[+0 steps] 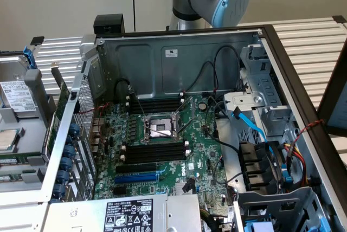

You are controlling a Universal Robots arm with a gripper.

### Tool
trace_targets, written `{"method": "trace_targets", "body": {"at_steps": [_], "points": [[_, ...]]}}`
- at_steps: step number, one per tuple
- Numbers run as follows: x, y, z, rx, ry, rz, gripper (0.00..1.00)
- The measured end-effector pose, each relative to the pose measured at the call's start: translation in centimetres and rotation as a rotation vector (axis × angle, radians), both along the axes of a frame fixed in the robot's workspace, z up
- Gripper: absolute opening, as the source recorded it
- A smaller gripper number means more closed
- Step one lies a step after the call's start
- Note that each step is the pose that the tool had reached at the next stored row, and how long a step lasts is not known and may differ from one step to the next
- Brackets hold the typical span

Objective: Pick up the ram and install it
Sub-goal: 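Pick up the ram and move it above insertion slot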

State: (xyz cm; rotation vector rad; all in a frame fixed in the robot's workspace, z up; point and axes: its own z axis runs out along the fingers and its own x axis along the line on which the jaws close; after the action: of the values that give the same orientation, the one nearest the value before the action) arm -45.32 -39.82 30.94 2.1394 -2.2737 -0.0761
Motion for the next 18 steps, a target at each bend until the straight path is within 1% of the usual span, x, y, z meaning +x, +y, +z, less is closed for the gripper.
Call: {"method": "trace_targets", "body": {"at_steps": [18], "points": [[-0.2, -0.15, -3.40, 0.0000, -0.0010, 0.000, 0.24]]}}
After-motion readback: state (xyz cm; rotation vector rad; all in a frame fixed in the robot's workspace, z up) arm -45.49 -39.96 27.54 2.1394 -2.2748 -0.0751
